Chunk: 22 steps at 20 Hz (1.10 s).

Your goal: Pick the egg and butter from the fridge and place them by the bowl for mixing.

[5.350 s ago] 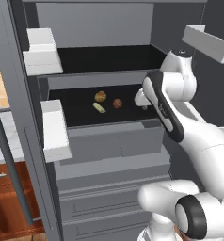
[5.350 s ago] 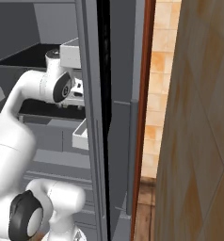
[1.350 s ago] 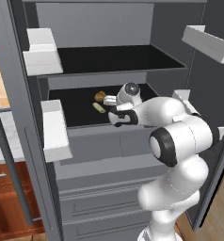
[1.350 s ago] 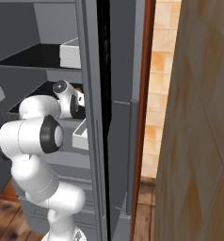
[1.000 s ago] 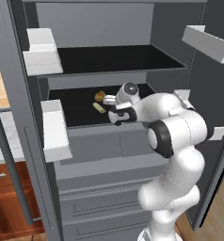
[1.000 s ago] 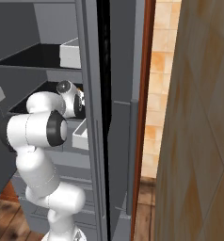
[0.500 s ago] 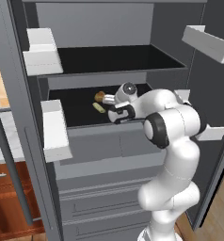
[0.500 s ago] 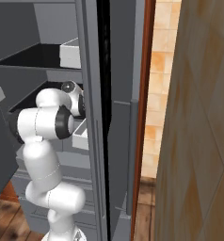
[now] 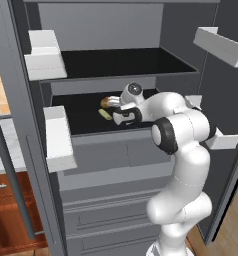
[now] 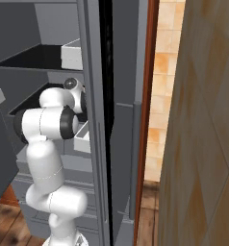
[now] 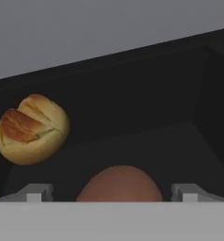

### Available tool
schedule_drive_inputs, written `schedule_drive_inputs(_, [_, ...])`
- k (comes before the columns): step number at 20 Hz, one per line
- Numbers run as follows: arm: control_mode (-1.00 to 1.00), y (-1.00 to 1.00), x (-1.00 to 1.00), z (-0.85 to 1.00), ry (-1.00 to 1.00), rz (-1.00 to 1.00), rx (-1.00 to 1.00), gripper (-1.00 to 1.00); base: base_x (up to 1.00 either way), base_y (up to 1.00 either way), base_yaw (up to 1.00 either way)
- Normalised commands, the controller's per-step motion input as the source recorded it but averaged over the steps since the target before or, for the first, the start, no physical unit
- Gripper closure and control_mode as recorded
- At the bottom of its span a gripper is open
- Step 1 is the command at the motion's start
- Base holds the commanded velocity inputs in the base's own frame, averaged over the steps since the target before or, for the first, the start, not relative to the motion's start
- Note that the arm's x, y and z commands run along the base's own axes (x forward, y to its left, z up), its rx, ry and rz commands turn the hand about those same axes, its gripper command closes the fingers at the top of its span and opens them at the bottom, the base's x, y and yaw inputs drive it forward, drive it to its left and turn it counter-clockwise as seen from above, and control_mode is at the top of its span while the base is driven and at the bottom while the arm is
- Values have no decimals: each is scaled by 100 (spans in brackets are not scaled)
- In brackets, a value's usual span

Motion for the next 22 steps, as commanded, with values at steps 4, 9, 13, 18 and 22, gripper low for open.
schedule_drive_inputs(4, [-100,0,-15,-54,7,0,0,-100,0,0,0])
schedule_drive_inputs(9, [-100,0,-3,-57,2,0,0,100,0,0,0])
schedule_drive_inputs(13, [-100,0,-11,-66,8,0,0,100,0,0,0])
schedule_drive_inputs(18, [-100,-2,-32,-64,7,0,0,100,0,0,0])
schedule_drive_inputs(22, [-100,-2,-64,-51,0,0,4,100,0,0,0])
